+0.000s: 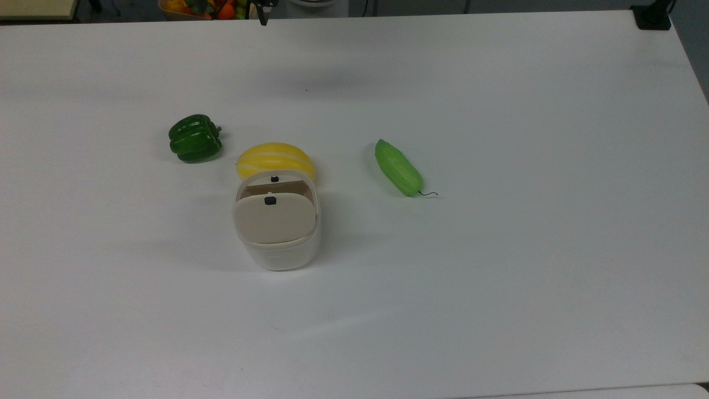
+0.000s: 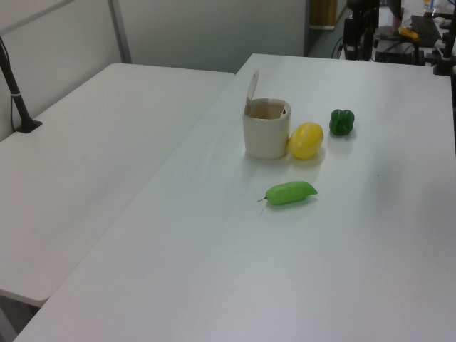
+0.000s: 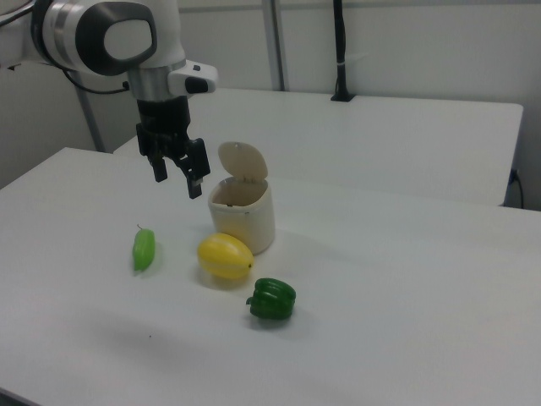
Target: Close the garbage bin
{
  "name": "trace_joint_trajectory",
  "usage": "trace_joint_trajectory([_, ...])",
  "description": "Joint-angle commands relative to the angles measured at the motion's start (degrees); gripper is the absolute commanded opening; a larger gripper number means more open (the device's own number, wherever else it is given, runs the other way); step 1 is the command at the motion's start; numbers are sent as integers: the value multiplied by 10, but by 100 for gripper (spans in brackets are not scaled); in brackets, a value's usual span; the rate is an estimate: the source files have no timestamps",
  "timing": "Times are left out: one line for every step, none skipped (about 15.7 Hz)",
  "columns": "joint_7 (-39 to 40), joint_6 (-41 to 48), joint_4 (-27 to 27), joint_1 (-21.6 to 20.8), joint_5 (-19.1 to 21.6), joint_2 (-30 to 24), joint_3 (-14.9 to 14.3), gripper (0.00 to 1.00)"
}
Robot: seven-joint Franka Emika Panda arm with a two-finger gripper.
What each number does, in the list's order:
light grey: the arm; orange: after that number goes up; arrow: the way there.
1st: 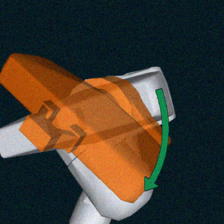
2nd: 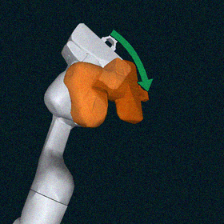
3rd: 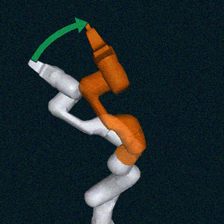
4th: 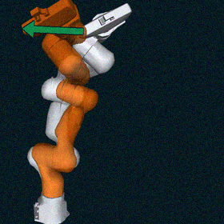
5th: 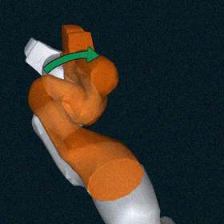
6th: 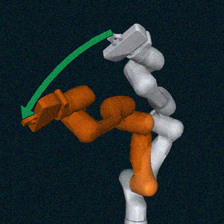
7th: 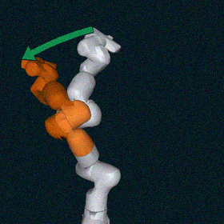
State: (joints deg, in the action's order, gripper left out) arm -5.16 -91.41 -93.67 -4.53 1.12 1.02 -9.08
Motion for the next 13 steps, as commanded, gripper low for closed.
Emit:
trace_joint_trajectory([9,-4,8,4,18,3,-1,100])
trace_joint_trajectory([9,-5,8,4,22,4,-1,100])
trace_joint_trajectory([9,-5,8,4,24,4,-1,100])
trace_joint_trajectory([8,-5,8,4,28,5,-1,100])
trace_joint_trajectory([9,-5,8,4,41,5,-1,100])
trace_joint_trajectory([9,-6,8,7,55,5,-1,100])
trace_joint_trajectory([10,-6,8,12,61,5,-1,100])
trace_joint_trajectory([10,-9,8,14,63,5,-1,100])
trace_joint_trajectory([9,-17,9,14,64,5,-1,100])
trace_joint_trajectory([6,-22,9,14,65,5,-1,100])
trace_joint_trajectory([4,-22,11,14,65,6,-1,100])
trace_joint_trajectory([5,-23,11,14,65,5,-1,100])
trace_joint_trajectory([5,-23,12,14,65,5,-1,100])
